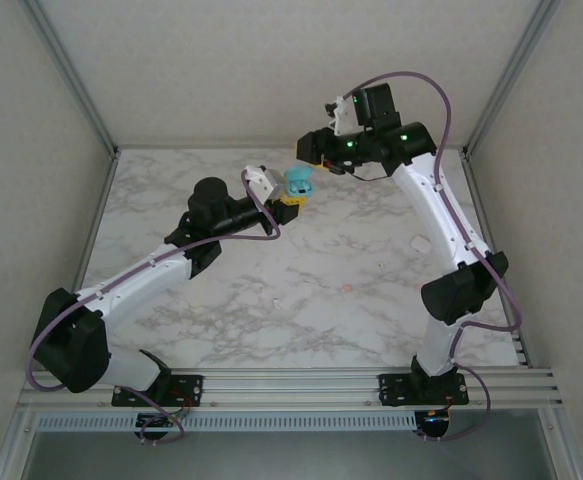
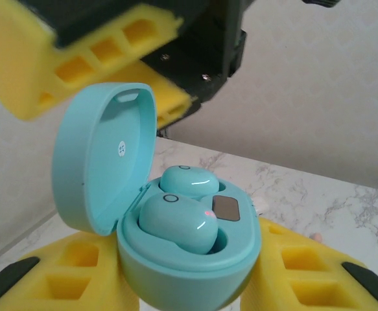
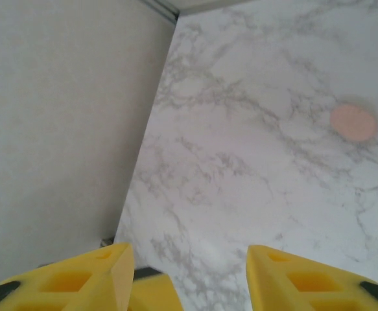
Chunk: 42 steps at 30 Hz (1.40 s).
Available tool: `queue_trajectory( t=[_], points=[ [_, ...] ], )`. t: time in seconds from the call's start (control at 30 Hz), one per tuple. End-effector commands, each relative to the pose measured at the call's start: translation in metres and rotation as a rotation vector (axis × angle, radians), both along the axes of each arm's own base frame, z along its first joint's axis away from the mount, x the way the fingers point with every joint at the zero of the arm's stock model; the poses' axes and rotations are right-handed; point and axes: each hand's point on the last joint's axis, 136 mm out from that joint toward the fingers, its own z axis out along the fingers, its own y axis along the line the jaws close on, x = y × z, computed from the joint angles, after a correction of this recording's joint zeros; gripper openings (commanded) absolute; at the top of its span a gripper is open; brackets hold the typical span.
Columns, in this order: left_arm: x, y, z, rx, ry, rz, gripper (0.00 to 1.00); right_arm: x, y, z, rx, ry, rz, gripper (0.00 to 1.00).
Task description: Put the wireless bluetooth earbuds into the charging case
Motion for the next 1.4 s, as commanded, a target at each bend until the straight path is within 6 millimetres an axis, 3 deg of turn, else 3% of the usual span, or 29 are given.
queue_trajectory(
  t=[0.0,0.3,0.77,1.03,1.27,1.37],
  points=[
    [-0.005,0.002,0.035,-0.058,-0.07,0.012,0.24,-0.031,0.001,0.01,0.025,0.004,0.105,0.5],
    [-0.002,0.001,0.041,-0.082,-0.075,0.011,0.24,-0.047,-0.012,0.013,0.192,0.055,0.117,0.53],
    [-0.007,-0.006,0.061,-0.163,-0.073,-0.049,0.25,-0.061,-0.005,0.016,0.442,0.226,0.262,0.56],
    [-0.005,-0.009,0.061,-0.162,-0.074,-0.054,0.26,-0.068,-0.003,0.017,0.492,0.284,0.313,0.48],
    [-0.002,-0.011,0.058,-0.155,-0.069,-0.055,0.27,-0.072,-0.002,0.021,0.504,0.287,0.337,0.47],
    [0.0,-0.012,0.056,-0.144,-0.067,-0.05,0.27,-0.07,-0.003,0.018,0.488,0.284,0.313,0.35]
  ],
)
